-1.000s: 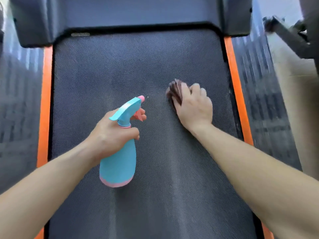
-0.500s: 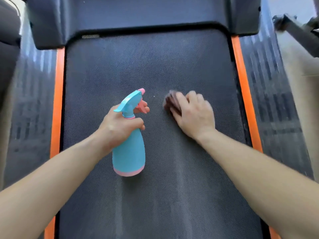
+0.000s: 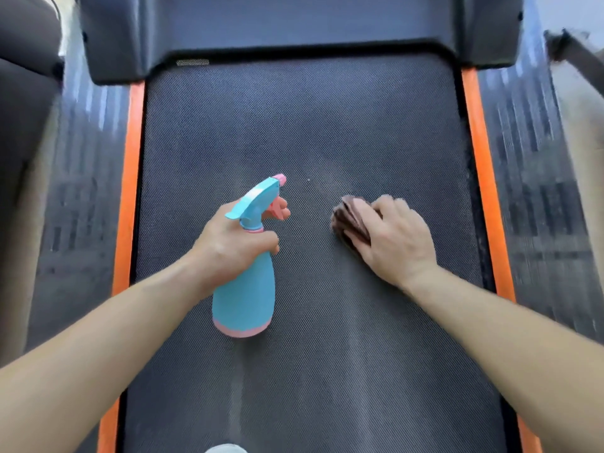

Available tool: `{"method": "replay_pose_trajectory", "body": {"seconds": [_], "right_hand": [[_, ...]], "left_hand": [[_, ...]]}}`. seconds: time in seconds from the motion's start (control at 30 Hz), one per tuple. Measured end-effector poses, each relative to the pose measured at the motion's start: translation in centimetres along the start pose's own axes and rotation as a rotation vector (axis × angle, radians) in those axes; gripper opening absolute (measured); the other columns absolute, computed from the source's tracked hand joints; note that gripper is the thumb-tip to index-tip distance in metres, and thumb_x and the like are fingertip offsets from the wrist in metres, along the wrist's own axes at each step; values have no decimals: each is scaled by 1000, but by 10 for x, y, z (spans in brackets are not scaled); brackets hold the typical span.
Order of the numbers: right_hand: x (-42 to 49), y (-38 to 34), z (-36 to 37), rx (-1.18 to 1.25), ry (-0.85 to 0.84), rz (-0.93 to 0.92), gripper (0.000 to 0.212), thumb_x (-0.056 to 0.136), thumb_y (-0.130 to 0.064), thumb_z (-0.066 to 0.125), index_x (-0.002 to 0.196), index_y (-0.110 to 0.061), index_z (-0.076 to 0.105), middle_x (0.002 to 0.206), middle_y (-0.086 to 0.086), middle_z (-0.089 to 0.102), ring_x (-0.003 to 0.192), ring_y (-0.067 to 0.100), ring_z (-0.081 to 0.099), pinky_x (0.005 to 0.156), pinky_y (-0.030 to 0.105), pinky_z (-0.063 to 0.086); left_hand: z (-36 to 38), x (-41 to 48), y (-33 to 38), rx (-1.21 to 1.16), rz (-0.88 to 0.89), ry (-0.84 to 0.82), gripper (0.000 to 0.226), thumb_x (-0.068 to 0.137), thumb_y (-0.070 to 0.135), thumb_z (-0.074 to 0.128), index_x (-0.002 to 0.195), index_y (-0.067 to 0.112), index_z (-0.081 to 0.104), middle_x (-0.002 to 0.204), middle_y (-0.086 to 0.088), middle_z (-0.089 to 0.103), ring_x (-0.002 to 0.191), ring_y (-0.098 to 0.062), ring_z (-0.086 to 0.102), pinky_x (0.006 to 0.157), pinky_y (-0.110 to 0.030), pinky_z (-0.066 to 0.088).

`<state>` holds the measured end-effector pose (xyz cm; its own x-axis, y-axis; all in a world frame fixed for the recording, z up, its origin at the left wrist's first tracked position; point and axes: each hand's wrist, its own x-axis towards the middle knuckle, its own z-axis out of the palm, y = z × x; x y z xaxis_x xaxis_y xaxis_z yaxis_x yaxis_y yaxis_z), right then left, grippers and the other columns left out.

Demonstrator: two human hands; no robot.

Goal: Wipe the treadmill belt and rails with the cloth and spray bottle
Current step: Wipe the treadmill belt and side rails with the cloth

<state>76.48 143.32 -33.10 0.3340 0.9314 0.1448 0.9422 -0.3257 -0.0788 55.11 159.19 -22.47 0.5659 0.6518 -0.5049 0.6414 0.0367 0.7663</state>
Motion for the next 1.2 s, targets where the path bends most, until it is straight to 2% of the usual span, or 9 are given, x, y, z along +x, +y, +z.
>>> {"method": "replay_pose_trajectory", "body": {"seconds": [0.23,0.37,0.5,0.63,0.8,0.93,1.03,1.13,1.2], "right_hand": [[103,18,4,-13,15,177,55,97,-58,45,135,-19,54,112,15,55,99,38,54,77,47,48],[24,12,-4,-29,12,202,56,94,-56,50,134,-18,56,104,13,54,89,35,53,70,44,44],[-57,19,-12,-11,-21,32,56,93,-56,52,135,-19,59,97,11,54,79,35,52,63,45,46],[6,32,-5,-88,20,3,56,95,-59,46,134,-20,58,101,13,57,85,37,55,68,46,47],[84,40,1,-95,-17,218,54,98,-57,44,133,-17,54,113,17,55,100,39,54,78,48,45],[-15,26,-5,-115,43,291,53,94,-54,50,136,-23,57,101,10,55,87,35,52,68,43,38],[-89,29,-15,-100,7,227,54,91,-53,55,136,-24,60,98,6,55,81,33,52,66,43,39],[-70,55,-13,-205,41,104,52,89,-51,60,132,-24,63,95,7,57,79,32,53,66,42,38],[-28,74,-5,-299,112,197,44,89,-51,63,124,-23,65,94,8,58,80,32,54,66,42,38]], "left_hand": [[-1,-2,-2,57,45,-11,42,75,11,74,106,39,71,115,25,72,96,1,65,77,-25,48],[1,-3,5,35,61,-3,46,65,21,68,105,42,71,114,25,73,102,1,66,82,-26,49],[6,-2,10,4,50,-12,40,76,6,74,101,36,72,114,25,73,97,5,65,83,-28,50],[13,3,15,59,71,-25,40,66,20,71,102,38,72,114,26,72,92,0,66,86,-32,54],[21,10,20,106,80,-26,38,79,4,72,103,33,74,107,28,72,78,13,59,72,-16,46],[29,17,36,105,38,-56,37,78,9,73,105,35,73,110,30,71,81,4,61,75,-25,49],[38,24,53,153,37,-93,48,62,26,71,108,41,72,111,25,73,96,-10,67,87,-35,54],[46,28,60,182,61,-124,50,57,28,68,104,43,72,111,25,74,101,-17,69,87,-35,54],[51,29,60,202,79,-142,46,57,29,68,101,42,72,110,27,74,100,-14,69,83,-30,53]]}}
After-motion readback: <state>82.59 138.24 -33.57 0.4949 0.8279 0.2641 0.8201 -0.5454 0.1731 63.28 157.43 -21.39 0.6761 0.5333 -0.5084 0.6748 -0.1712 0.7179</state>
